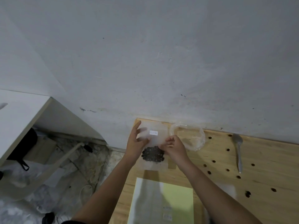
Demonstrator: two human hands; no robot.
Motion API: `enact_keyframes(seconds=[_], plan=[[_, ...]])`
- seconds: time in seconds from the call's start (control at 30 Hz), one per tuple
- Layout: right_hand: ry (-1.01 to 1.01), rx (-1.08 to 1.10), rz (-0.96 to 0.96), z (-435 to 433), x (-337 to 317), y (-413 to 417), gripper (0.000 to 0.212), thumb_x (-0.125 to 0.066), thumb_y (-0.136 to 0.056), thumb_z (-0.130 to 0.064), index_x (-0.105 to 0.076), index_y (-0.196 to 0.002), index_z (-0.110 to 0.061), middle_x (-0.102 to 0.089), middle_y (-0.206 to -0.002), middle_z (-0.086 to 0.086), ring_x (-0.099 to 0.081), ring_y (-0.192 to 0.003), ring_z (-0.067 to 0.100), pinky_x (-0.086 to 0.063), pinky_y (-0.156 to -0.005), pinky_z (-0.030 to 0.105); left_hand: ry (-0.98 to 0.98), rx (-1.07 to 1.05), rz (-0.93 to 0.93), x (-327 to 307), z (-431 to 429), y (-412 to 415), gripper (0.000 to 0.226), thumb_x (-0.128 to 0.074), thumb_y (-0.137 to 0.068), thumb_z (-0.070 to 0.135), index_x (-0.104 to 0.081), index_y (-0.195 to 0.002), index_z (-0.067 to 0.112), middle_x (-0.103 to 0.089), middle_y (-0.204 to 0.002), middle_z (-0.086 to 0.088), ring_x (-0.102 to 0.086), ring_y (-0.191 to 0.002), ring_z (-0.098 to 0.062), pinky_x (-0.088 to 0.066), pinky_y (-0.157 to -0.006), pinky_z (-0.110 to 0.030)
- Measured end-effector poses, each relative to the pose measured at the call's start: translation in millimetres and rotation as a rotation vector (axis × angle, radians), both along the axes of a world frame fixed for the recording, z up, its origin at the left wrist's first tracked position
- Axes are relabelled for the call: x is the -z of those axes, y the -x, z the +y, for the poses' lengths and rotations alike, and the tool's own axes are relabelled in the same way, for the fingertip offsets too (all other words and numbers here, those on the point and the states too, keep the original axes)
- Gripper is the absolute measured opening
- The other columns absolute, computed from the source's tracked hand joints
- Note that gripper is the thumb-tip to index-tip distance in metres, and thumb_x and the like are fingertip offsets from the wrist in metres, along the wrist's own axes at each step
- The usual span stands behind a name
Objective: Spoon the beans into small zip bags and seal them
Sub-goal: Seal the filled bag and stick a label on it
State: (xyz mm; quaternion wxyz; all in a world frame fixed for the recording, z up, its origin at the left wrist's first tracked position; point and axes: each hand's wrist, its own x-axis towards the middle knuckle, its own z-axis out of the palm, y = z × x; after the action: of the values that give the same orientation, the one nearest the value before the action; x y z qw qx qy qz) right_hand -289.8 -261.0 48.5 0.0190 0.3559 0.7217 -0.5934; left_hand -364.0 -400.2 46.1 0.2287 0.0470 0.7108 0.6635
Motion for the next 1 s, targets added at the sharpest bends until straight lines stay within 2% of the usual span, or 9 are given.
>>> enact_keyframes(seconds=[0.1,0.27,0.33,0.4,0.57,0.67,0.73,0.87,1.0], plan=[[-0.063,0.069,0.01,-4.7,4.2,9.7,0.028,-0.074,-0.077,-0.014,-0.051,-0.092,-0.014,-0.055,-0.086,-0.002,-0.053,-0.077,0.011,-0.04,-0.059,0.018,0.096,-0.055,-0.017,11.2,-5.5,6.0,0.06,-0.059,-0.086,-0.003,-0.036,-0.14,0.013,-0.051,-0.124,-0.008,-0.057,-0.09,-0.015,-0.054,-0.071,-0.018],[-0.168,0.095,0.047,-13.5,16.5,27.3,0.026,-0.071,-0.079,-0.011,-0.055,-0.099,-0.011,-0.057,-0.098,0.004,-0.053,-0.088,0.016,-0.036,-0.059,0.009,0.18,-0.056,-0.001,27.7,-6.9,16.1,0.056,-0.058,-0.087,-0.002,-0.037,-0.138,0.01,-0.048,-0.136,-0.007,-0.052,-0.116,-0.018,-0.048,-0.089,-0.023],[-0.227,0.074,0.046,-16.5,21.9,31.8,0.03,-0.069,-0.08,-0.01,-0.057,-0.107,-0.01,-0.057,-0.108,0.007,-0.053,-0.093,0.014,-0.038,-0.064,0.011,0.202,-0.026,0.013,28.0,-4.3,21.7,0.059,-0.058,-0.088,-0.001,-0.035,-0.141,0.012,-0.042,-0.143,-0.005,-0.043,-0.128,-0.017,-0.04,-0.097,-0.02],[-0.329,0.016,0.026,-18.8,26.7,34.1,0.036,-0.067,-0.082,-0.009,-0.056,-0.116,-0.009,-0.054,-0.117,0.008,-0.053,-0.1,0.016,-0.041,-0.077,0.015,0.271,0.028,0.046,31.9,-1.7,28.8,0.062,-0.058,-0.089,0.005,-0.03,-0.144,0.014,-0.036,-0.148,-0.003,-0.035,-0.135,-0.017,-0.033,-0.102,-0.021],[-0.47,-0.22,-0.036,-25.5,34.4,30.8,0.046,-0.061,-0.083,-0.005,-0.048,-0.127,-0.007,-0.044,-0.13,0.01,-0.042,-0.123,0.022,-0.032,-0.098,0.019,0.411,0.212,0.07,49.5,0.3,37.2,0.071,-0.061,-0.088,0.035,-0.027,-0.145,0.008,-0.027,-0.152,-0.009,-0.026,-0.14,-0.027,-0.024,-0.115,-0.043],[-0.504,-0.285,-0.033,-26.1,34.8,27.6,0.045,-0.058,-0.085,-0.007,-0.046,-0.128,-0.007,-0.042,-0.132,0.01,-0.039,-0.125,0.021,-0.03,-0.1,0.019,0.542,0.263,0.12,54.6,2.0,31.1,0.068,-0.055,-0.094,0.019,-0.016,-0.148,0.004,-0.01,-0.157,-0.011,-0.01,-0.145,-0.023,-0.012,-0.115,-0.031],[-0.514,-0.269,-0.008,-23.4,31.5,24.3,0.045,-0.059,-0.085,-0.008,-0.047,-0.128,-0.006,-0.042,-0.132,0.009,-0.041,-0.124,0.02,-0.028,-0.096,0.015,0.571,0.208,0.187,54.0,4.0,27.6,0.067,-0.057,-0.093,0.017,-0.02,-0.147,0.005,-0.006,-0.157,-0.012,-0.008,-0.145,-0.023,-0.012,-0.114,-0.029],[-0.453,-0.141,0.096,-8.8,11.6,1.5,0.04,-0.058,-0.086,-0.007,-0.05,-0.125,-0.011,-0.043,-0.125,0.001,-0.045,-0.106,0.008,-0.03,-0.085,0.006,0.513,0.041,0.385,38.0,14.5,11.6,0.052,-0.059,-0.09,0.016,-0.04,-0.138,0.007,-0.023,-0.153,-0.011,-0.023,-0.14,-0.025,-0.022,-0.111,-0.03],[-0.485,0.037,0.17,23.0,-2.3,-45.4,0.034,-0.059,-0.084,-0.004,-0.055,-0.118,-0.011,-0.045,-0.115,-0.004,-0.048,-0.109,0.01,-0.036,-0.091,0.015,0.372,-0.016,0.453,19.5,36.4,-28.1,0.042,-0.061,-0.089,0.019,-0.05,-0.129,0.01,-0.04,-0.141,-0.004,-0.036,-0.13,-0.016,-0.029,-0.104,-0.024]])
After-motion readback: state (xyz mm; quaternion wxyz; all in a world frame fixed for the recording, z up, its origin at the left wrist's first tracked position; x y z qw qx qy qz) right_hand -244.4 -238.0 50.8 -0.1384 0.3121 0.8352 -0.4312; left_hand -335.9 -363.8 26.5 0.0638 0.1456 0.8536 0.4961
